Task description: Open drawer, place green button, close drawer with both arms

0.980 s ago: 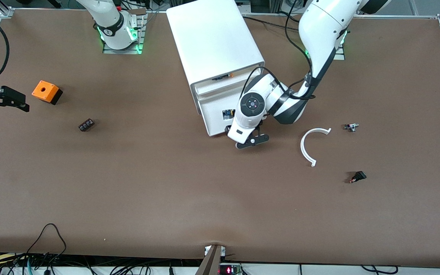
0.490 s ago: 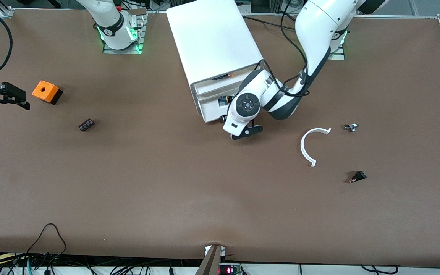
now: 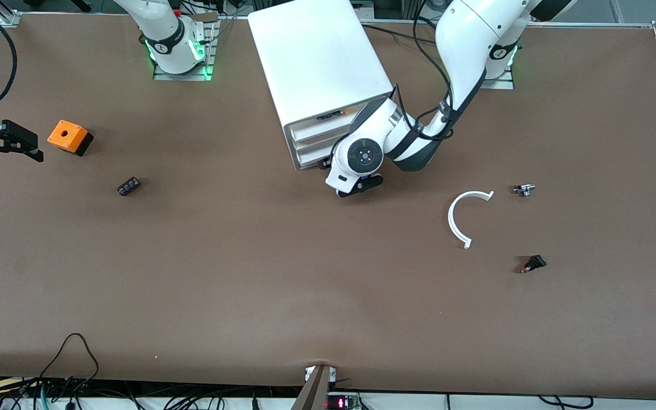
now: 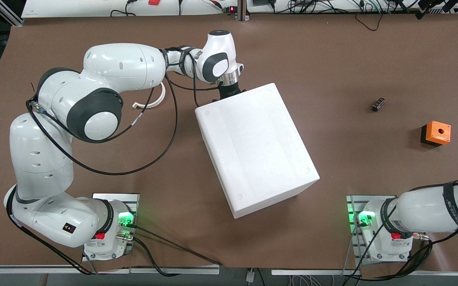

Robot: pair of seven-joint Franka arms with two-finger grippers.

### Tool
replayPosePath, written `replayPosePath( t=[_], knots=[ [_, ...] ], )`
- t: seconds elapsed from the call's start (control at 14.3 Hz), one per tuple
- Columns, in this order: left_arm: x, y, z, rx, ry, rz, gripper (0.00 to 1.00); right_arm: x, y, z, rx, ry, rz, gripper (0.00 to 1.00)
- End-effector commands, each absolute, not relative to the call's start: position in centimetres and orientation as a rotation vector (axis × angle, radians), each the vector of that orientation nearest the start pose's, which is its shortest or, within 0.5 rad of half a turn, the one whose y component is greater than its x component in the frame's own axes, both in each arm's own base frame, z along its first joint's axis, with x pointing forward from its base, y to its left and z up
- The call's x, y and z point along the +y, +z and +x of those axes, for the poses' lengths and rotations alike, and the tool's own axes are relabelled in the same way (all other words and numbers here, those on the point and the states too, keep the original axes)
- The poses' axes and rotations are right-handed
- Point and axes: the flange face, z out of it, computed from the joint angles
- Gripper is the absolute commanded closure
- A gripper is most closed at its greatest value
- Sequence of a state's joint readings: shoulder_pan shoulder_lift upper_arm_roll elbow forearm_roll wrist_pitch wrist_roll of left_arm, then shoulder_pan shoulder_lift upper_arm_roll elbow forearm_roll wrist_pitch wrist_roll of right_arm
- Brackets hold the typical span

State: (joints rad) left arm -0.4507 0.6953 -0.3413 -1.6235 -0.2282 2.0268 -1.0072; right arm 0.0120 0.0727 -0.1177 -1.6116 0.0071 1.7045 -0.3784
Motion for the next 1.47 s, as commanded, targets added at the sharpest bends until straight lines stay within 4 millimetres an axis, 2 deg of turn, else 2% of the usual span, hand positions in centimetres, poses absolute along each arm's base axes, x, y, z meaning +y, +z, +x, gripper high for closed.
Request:
replayPosePath(
  t=[0.0, 0.28, 0.49, 0.63, 0.77, 1.26, 1.4],
  knots=[
    [-46.7, 22.1, 46.6, -0.606, 0.857, -3.032, 0.0, -6.7, 57.6, 58.0, -0.431, -0.025, -3.119, 0.0],
    [-46.5, 22.4, 46.7, -0.616, 0.906, -3.013, 0.0, -6.8, 57.5, 58.1, -0.425, -0.028, -3.125, 0.0],
    [-45.2, 23.5, 48.1, -0.621, 0.894, -3.007, 0.0, -6.8, 57.4, 58.0, -0.395, -0.02, -3.125, 0.0],
    [-42.6, 25.1, 50.4, -0.606, 0.879, -3.021, 0.0, -6.9, 57.4, 58.0, -0.417, -0.012, -3.124, 0.0],
    [-39.2, 26.2, 52.6, -0.472, 0.77, -3.027, 0.0, -6.8, 56.7, 58.3, -0.424, 0.004, -3.12, 0.0],
    [-29.1, 31.4, 57.9, -0.113, 0.504, -2.989, 0.0, -6.8, 57.5, 57.8, -0.425, -0.001, -3.124, 0.0],
    [-26.3, 33.5, 59.2, 0.014, 0.417, -2.959, 0.0, -6.8, 57.8, 57.7, -0.424, -0.022, -3.12, 0.0]
  ],
)
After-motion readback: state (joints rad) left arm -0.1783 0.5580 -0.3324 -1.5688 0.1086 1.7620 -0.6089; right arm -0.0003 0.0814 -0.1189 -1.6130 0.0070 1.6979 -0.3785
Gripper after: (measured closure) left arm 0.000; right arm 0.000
